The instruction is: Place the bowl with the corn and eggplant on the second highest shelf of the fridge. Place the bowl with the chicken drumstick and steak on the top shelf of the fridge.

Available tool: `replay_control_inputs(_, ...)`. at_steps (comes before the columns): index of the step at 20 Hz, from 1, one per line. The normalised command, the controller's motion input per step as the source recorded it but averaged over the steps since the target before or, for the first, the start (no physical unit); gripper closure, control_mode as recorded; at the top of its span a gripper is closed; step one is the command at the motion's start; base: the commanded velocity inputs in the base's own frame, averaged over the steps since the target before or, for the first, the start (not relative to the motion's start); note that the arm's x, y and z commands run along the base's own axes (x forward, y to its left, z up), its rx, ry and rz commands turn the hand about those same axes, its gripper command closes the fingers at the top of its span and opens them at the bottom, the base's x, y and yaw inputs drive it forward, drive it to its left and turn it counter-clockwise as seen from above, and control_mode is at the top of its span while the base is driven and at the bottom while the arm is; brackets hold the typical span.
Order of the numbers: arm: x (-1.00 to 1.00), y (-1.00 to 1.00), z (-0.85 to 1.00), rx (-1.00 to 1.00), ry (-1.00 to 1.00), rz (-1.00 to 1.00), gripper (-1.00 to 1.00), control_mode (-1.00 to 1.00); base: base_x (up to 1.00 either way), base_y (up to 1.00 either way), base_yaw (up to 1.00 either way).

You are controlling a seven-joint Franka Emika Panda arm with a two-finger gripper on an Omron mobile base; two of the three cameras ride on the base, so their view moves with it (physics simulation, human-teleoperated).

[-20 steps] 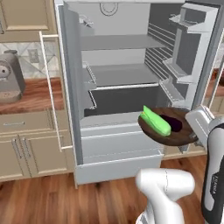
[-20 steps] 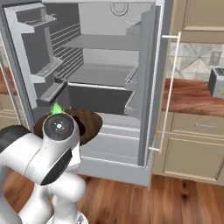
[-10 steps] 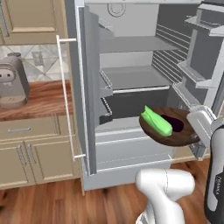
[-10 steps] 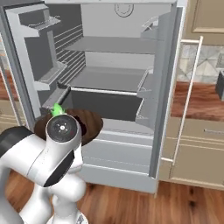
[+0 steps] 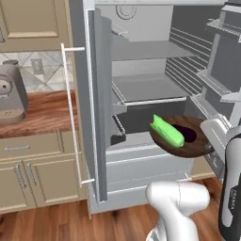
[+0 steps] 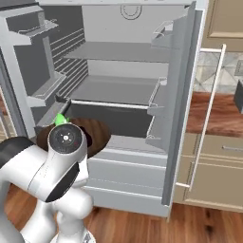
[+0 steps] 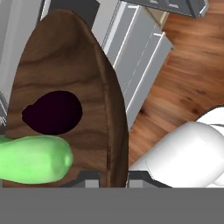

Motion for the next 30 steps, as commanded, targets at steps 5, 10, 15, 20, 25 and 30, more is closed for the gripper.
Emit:
replay_control_inputs(5, 0.0, 0.0, 0.0, 0.0, 0.0, 0.0, 1.0, 1.0, 0.41, 0.08, -0.06)
replay_control_inputs(10, 0.0, 0.0, 0.0, 0.0, 0.0, 0.0, 1.0, 1.0, 0.63, 0.09, -0.06)
replay_control_inputs(15, 0.0, 0.0, 0.0, 0.0, 0.0, 0.0, 1.0, 1.0, 0.68, 0.08, -0.04)
replay_control_inputs(20, 0.0, 0.0, 0.0, 0.0, 0.0, 0.0, 1.0, 1.0, 0.68, 0.04, -0.05)
replay_control_inputs(25, 0.3, 0.05, 0.0, 0.0, 0.0, -0.03, 1.0, -1.0, 0.21, 0.05, -0.02)
replay_control_inputs(30, 0.78, 0.01, -0.09, 0.0, 0.0, -0.06, 1.0, -1.0, 0.0, 0.0, 0.0)
